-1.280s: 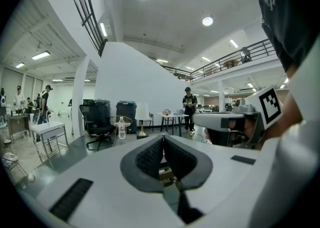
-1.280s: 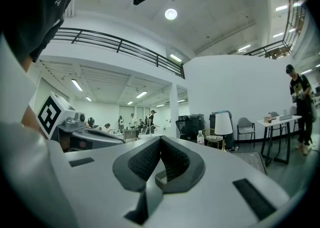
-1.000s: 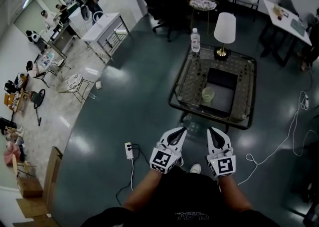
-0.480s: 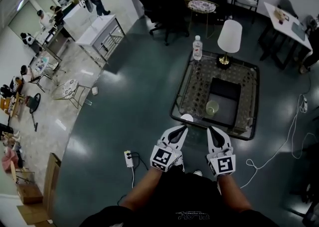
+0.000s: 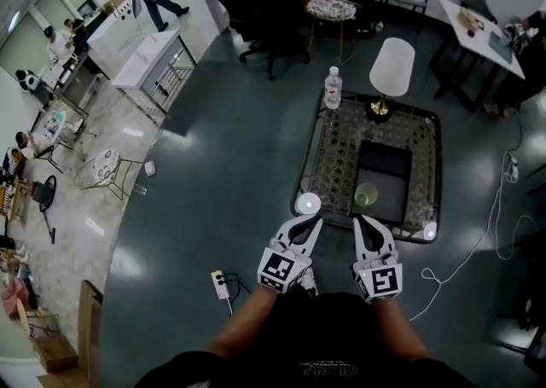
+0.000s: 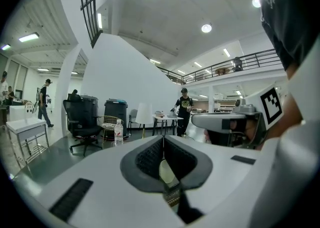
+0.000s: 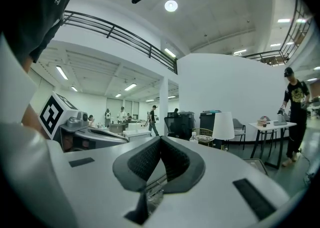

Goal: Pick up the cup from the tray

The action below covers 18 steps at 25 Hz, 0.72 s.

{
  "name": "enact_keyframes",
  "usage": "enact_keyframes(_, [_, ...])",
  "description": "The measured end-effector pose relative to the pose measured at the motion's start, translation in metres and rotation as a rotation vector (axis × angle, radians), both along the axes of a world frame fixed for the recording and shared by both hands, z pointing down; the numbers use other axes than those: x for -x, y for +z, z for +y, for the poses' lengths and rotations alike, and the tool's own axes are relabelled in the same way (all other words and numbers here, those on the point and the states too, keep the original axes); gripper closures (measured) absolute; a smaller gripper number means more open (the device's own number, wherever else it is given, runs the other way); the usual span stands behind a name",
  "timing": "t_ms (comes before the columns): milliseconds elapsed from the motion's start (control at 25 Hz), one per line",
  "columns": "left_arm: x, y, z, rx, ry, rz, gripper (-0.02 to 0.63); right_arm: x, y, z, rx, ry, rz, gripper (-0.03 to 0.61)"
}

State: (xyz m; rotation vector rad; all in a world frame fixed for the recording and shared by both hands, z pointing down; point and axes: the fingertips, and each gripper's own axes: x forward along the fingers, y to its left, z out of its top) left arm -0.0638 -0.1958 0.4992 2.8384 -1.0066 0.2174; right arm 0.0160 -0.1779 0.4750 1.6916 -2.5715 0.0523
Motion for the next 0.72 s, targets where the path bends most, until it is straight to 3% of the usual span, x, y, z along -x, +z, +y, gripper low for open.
enact_keyframes(360, [-0.009,0.008,-0.023,0.024,0.067,-0.005,0.603,-0.018,0.011,-0.013,0.039,0.090,0.006,0.568])
enact_keyframes(720, [-0.044,0.029,-0.049,0.071,0.051,-0.035,0.603,-0.051,0.037,-0.040,0.091,0.092,0.011,0.569])
